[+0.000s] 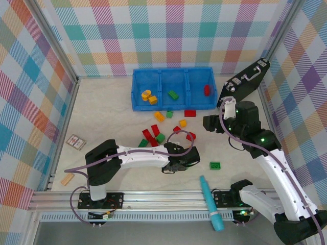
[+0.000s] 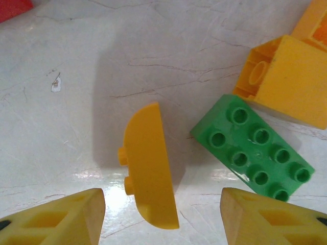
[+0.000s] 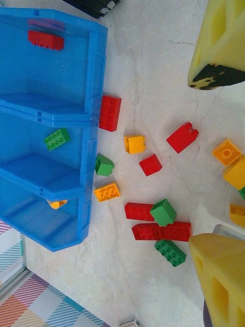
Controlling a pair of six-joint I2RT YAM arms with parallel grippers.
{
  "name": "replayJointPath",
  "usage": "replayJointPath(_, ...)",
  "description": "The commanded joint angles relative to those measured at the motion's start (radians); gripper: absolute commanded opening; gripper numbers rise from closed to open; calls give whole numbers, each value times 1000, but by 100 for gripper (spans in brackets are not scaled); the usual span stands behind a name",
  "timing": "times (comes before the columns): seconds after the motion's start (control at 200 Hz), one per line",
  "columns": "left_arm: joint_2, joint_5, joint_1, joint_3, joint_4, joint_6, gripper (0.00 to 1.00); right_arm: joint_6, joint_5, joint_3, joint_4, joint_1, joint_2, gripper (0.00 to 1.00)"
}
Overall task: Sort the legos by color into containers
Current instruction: Pick up the lego from the middle-left of the table, then place the lego in the container.
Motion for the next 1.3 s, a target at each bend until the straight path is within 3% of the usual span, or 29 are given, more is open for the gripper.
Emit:
replayJointPath(0.0,6,17,23,-38,13,-29,61,16,-19,-14,30,-6,8,75)
replayJointPath(0.235,0,70,59,-94,89,-14,60,16,-8,-11,29,-6,35,74)
replayJointPath(0.665,10,141,163,-91,97,100,23,7,36,18,4,-6,103,74)
replayJointPath(0.8,-14,161,242,-48,38,195,19,8,63,16,-39,-7,117,74)
replayJointPath(1.01,-40,150,431,202,-122,426,20,62,63,-17,-73,-12,137,74)
replayJointPath(1.295,150,159,701,666,-228,722,22,176,32,-67,-27,-11,209,73)
